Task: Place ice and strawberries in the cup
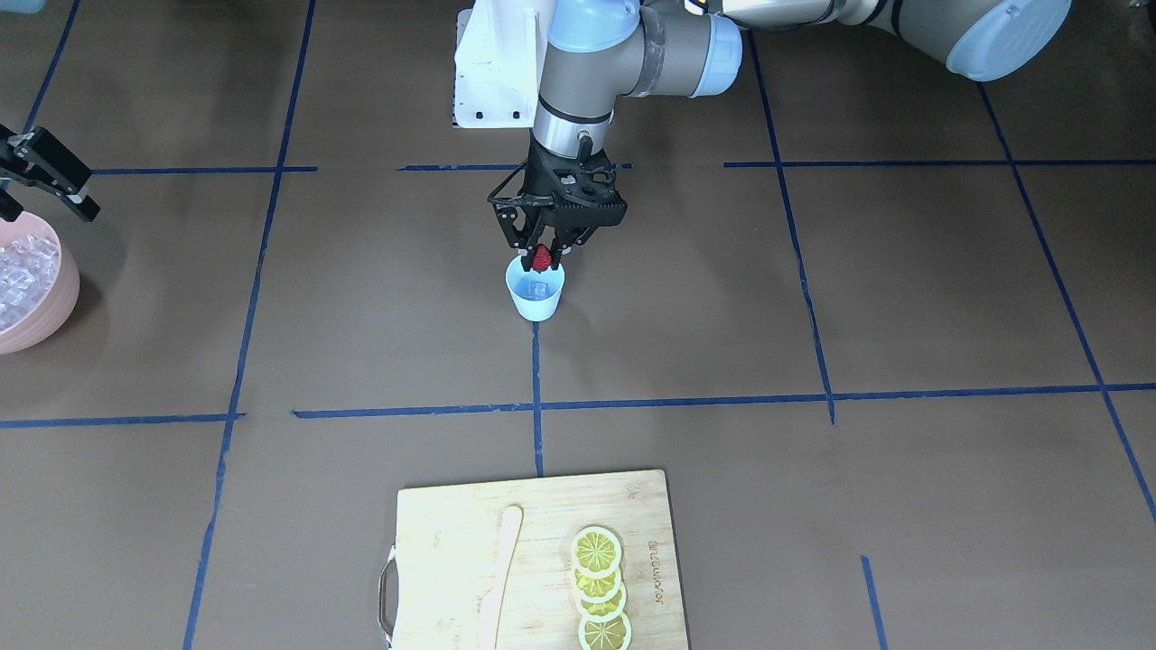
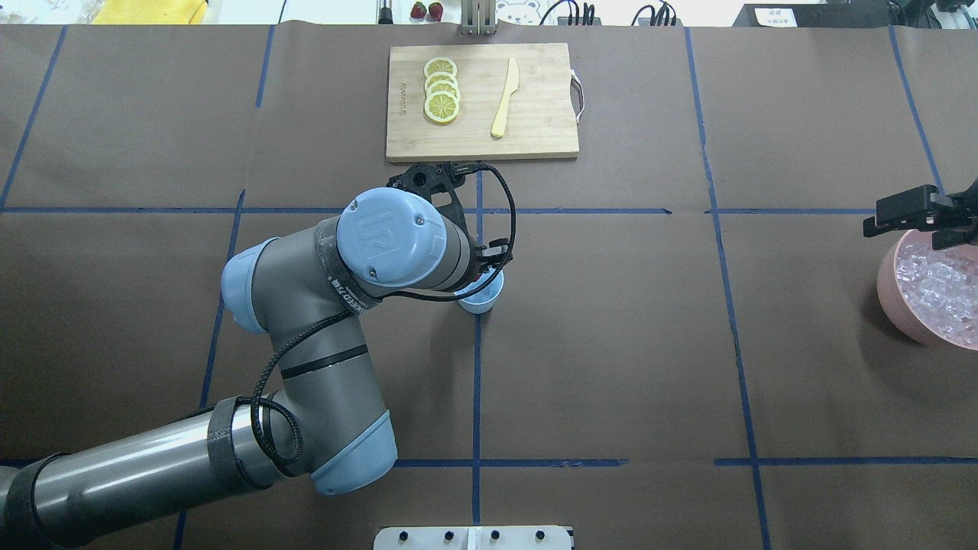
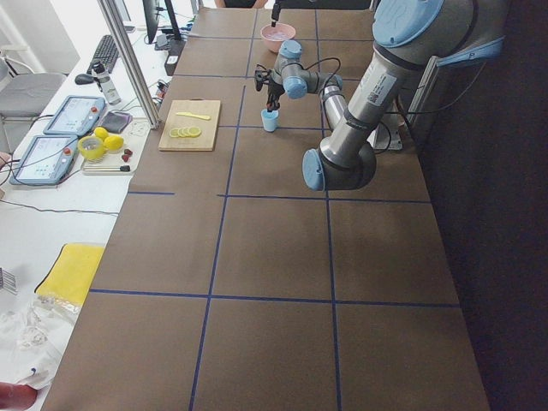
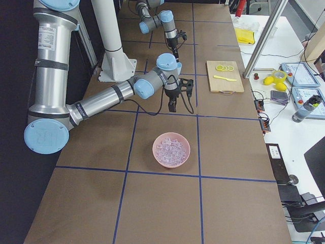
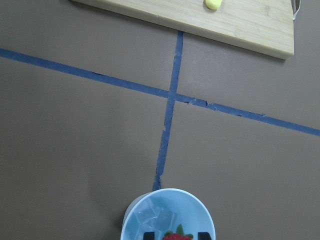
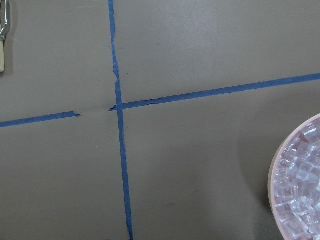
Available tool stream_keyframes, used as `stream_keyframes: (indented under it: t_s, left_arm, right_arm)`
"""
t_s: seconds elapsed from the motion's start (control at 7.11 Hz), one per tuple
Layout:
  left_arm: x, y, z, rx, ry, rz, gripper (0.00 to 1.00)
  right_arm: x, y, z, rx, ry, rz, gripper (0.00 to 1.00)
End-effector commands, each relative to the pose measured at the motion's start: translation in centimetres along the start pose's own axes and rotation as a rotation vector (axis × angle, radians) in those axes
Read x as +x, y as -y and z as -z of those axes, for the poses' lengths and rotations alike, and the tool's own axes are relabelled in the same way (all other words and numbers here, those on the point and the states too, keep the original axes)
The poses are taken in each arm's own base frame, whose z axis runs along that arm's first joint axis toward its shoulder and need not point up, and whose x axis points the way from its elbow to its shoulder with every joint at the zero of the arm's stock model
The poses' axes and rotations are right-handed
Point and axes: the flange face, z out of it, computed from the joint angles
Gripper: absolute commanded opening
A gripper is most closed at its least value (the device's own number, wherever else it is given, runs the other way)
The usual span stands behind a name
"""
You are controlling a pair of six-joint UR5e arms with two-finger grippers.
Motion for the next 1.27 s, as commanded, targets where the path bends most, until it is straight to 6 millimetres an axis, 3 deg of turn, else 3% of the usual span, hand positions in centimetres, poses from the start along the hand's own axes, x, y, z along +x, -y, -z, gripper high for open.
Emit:
stream_keyframes:
  t_s: [0.0,0.28,0.42,0.56,0.7,0.84,1.13]
  left_arm:
    - [-0.1,0.2,-0.1,0.015,0.004,-0.001,0.81]
    - [-0.2,0.3,0.5,0.015,-0.005,0.000,0.81]
    - [-0.8,0.9,1.9,0.021,0.015,0.006,0.81]
    - [-3.6,2.5,5.8,0.040,0.052,-0.071,0.81]
    - [-8.4,3.1,10.7,0.046,0.075,-0.187,0.81]
    - [-13.3,5.0,13.7,0.017,0.106,-0.259,0.81]
    - [-25.4,12.7,17.9,-0.085,0.163,-0.386,0.81]
  right_arm:
    - [0.1,0.0,-0.1,-0.002,-0.002,-0.002,1.00]
    - [0.1,0.0,0.0,-0.001,-0.002,-0.003,1.00]
    - [0.3,0.2,0.0,-0.002,-0.009,-0.009,1.00]
    - [2.1,1.2,0.6,0.003,-0.015,0.032,1.00]
    - [5.6,2.6,2.1,-0.018,-0.018,0.074,1.00]
    - [9.3,4.1,3.5,-0.033,-0.044,0.131,1.00]
    - [16.0,6.8,5.4,-0.061,-0.104,0.227,1.00]
